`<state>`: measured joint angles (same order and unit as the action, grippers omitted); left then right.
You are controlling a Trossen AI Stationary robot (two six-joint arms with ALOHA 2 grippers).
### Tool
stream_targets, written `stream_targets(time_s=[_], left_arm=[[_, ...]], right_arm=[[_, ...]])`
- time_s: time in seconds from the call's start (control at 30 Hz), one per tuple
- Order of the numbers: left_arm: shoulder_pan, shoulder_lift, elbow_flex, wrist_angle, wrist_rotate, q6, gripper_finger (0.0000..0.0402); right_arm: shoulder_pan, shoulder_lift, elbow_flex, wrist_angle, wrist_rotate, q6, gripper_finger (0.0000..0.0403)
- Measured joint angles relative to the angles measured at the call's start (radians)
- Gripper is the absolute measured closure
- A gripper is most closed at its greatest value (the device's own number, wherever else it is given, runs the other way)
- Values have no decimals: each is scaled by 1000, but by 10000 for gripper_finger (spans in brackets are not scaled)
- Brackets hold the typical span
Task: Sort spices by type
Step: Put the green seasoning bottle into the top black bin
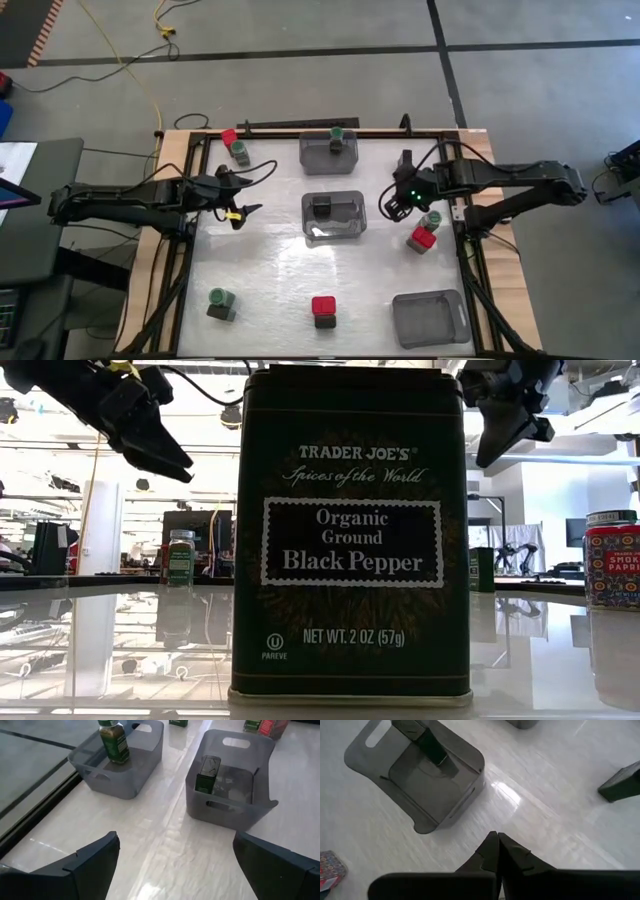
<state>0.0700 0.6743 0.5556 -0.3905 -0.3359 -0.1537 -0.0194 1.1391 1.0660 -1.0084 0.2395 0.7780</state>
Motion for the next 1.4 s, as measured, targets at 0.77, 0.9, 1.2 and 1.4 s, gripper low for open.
stream_targets(time_s=[0.77, 0.9, 1.2, 1.4], left_arm=[[-164, 0, 0, 167, -13, -244, 26], [-252, 29, 0, 196, -40, -325, 26], [-295, 108, 0, 323, -47, -305, 26], [-254, 145, 0, 364, -66, -221, 26]], right_arm=[[102, 7, 0, -151, 25, 8, 367], [137, 6, 0, -151, 26, 8, 367], [151, 6, 0, -126, 96, 7, 367], [133, 6, 0, -66, 120, 8, 367]])
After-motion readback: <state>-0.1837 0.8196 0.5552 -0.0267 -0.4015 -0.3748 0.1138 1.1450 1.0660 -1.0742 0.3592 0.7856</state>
